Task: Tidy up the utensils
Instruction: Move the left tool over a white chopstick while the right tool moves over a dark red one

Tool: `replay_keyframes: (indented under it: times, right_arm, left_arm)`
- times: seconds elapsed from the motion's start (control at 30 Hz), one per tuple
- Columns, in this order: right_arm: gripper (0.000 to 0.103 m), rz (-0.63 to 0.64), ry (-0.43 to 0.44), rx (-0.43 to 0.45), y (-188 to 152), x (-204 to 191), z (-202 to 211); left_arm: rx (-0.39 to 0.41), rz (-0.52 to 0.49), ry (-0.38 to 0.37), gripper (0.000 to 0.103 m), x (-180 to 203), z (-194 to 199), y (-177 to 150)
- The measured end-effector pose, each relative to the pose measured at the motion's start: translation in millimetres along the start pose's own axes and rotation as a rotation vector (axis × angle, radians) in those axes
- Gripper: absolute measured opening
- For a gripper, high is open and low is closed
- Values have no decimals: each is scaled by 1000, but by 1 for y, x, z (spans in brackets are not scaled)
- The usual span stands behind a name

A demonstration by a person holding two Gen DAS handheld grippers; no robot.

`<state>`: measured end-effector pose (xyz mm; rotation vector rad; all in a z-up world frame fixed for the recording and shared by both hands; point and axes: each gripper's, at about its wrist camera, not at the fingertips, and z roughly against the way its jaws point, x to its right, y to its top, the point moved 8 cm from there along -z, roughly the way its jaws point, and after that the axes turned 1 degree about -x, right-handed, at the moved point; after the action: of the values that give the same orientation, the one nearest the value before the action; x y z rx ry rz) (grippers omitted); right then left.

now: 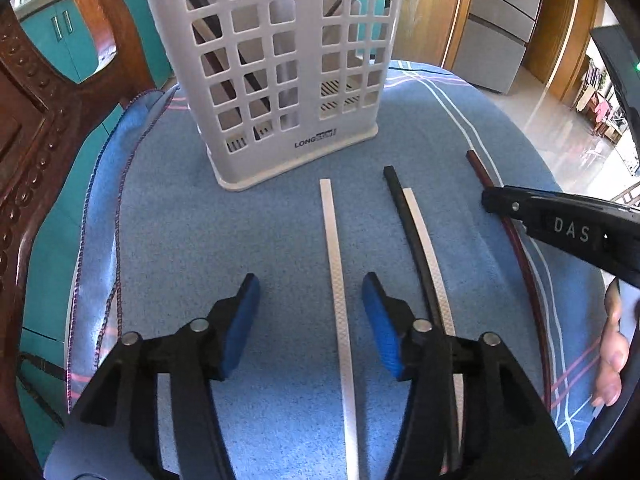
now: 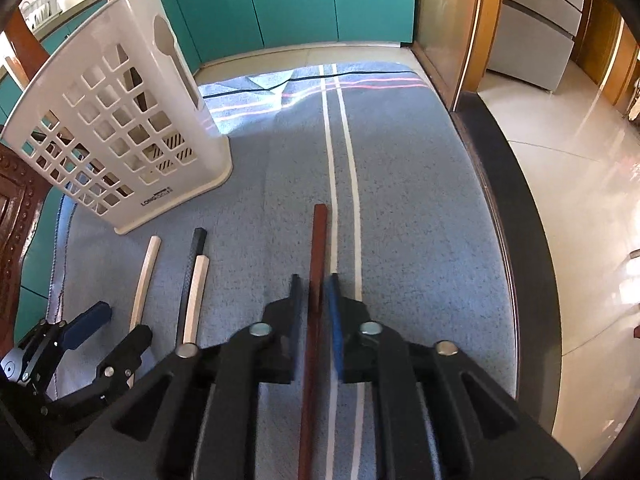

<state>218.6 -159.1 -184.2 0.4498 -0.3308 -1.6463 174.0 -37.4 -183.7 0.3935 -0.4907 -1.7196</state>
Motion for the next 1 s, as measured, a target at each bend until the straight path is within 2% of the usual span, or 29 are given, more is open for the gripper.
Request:
replay_keyframes:
  times: [0.2, 0.33, 0.57, 0.7, 0.77, 0.83, 0.9, 1.0]
  right_arm:
    - [23, 9, -17, 7, 3, -1, -2]
    - [31, 0, -26, 10, 3, 3, 0]
    - [32, -3, -16, 24, 6, 3, 5]
    - [32, -1, -21, 19, 5, 5, 4]
    - [32, 1, -24, 16, 5, 5, 3]
    - [34, 3, -27, 14, 4, 5, 3]
    - [36, 4, -29, 15, 5, 4, 2]
    - [36, 7, -29, 16, 5, 3, 1]
  left_arm:
    - [3, 7, 1, 59, -3, -6, 1]
    - [2, 6, 7, 60, -4, -7, 2]
    - [11, 27, -34, 59, 1, -3, 3]
    - [9, 1, -11, 59, 6, -5, 3]
    - [7, -1, -11, 56, 7, -5, 3]
    - [7, -2, -9, 40, 6, -3, 3]
    - [2, -4, -10, 31, 5, -2, 4]
    - [-12, -6, -12, 26, -1, 0, 3]
